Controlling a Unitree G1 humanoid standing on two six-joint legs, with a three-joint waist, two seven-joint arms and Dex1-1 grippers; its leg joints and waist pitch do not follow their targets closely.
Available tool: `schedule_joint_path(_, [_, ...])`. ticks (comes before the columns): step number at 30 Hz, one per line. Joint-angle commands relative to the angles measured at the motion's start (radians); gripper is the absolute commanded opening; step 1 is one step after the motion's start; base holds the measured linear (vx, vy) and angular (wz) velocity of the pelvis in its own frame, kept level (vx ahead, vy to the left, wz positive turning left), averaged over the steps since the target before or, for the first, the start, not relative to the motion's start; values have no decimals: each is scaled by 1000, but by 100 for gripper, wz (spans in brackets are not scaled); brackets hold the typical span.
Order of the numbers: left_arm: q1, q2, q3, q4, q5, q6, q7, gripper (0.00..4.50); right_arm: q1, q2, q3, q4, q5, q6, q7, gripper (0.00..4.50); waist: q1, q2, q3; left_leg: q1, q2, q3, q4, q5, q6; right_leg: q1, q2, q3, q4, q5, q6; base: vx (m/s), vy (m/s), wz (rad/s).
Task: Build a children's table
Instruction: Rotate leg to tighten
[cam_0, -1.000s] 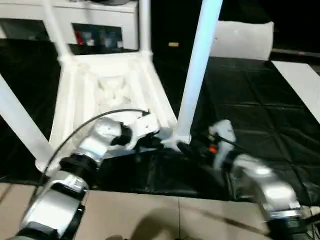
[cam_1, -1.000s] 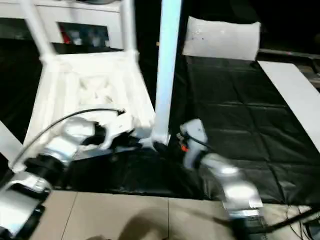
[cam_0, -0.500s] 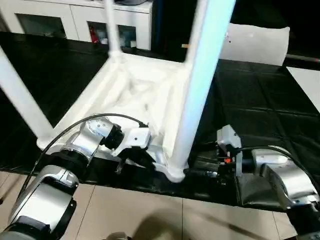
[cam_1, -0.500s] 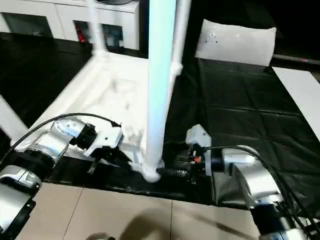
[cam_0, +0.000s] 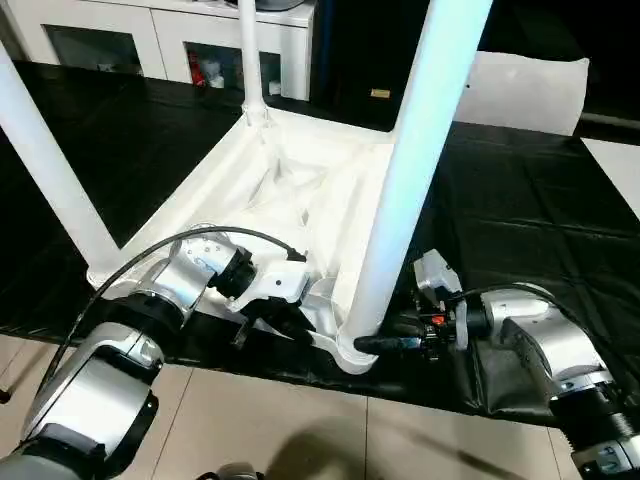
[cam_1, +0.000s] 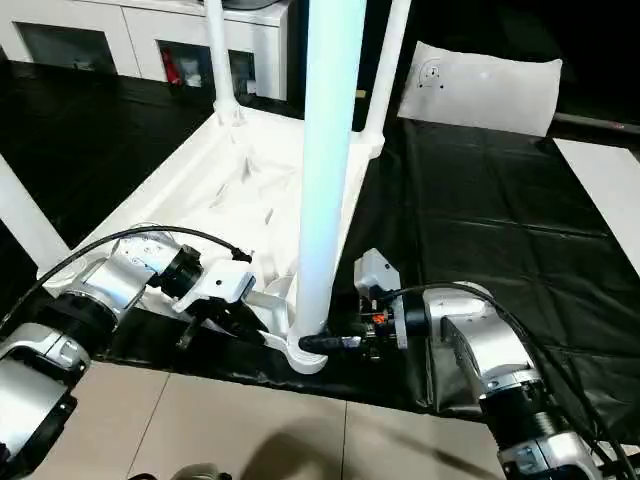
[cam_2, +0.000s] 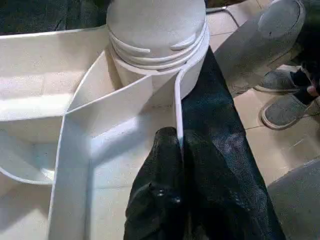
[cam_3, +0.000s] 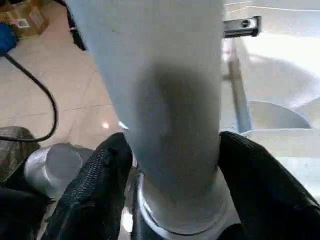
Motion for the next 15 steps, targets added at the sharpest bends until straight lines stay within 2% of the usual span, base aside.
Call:
schedule_joint_path(1, [-19, -12, -68, 4, 25, -36, -45, 0, -21, -5, 7, 8, 19, 10, 30, 252, -4, 1, -64, 9, 71, -16, -69, -105, 57, 51, -100, 57, -60, -98, -248, 0, 0, 0])
schedule_joint_path(3, [-22, -12, -68, 11, 26, -39, -45, 0, -24, -3, 7, 14, 20, 13, 35, 222, -4, 3, -66, 9, 72, -16, -69, -97, 52, 51, -99, 57, -58, -84, -249, 0, 0, 0])
schedule_joint_path(6, [-22, -11, -67, 15, 28, -42, -45, 0, -24, -2, 6, 13, 23, 20, 36, 212, -4, -1, -67, 9, 72, -15, -68, -84, 57, 51, -99, 56, -53, -44, -258, 0, 0, 0])
schedule_joint_path(8, [-20, -14, -54, 20, 30, -33, -45, 0, -18, 1, 3, 0, 35, 40, 32, 204, -3, 1, -67, 9, 71, -15, -67, -86, 58, 52, -99, 56, -55, -50, -258, 0, 0, 0])
schedule_joint_path(12, [-3, -36, -8, 6, -3, 44, -19, 0, 13, 22, -24, -47, 70, 109, -23, 202, -2, 2, -66, 10, 72, -15, -67, -82, 57, 52, -99, 56, -55, -54, -258, 0, 0, 0])
schedule_joint_path(13, [3, -44, 5, -3, -16, 74, 2, 0, 29, 33, -33, -69, 79, 130, -54, 202, -2, 6, -65, 11, 73, -15, -69, -87, 52, 50, -99, 57, -56, -58, -258, 0, 0, 0])
schedule_joint_path(15, [8, -52, 16, -10, -25, 100, 27, 0, 46, 44, -39, -93, 85, 152, -85, 202, -4, 2, -63, 9, 72, -16, -72, -110, 43, 52, -99, 57, -59, -95, -250, 0, 0, 0])
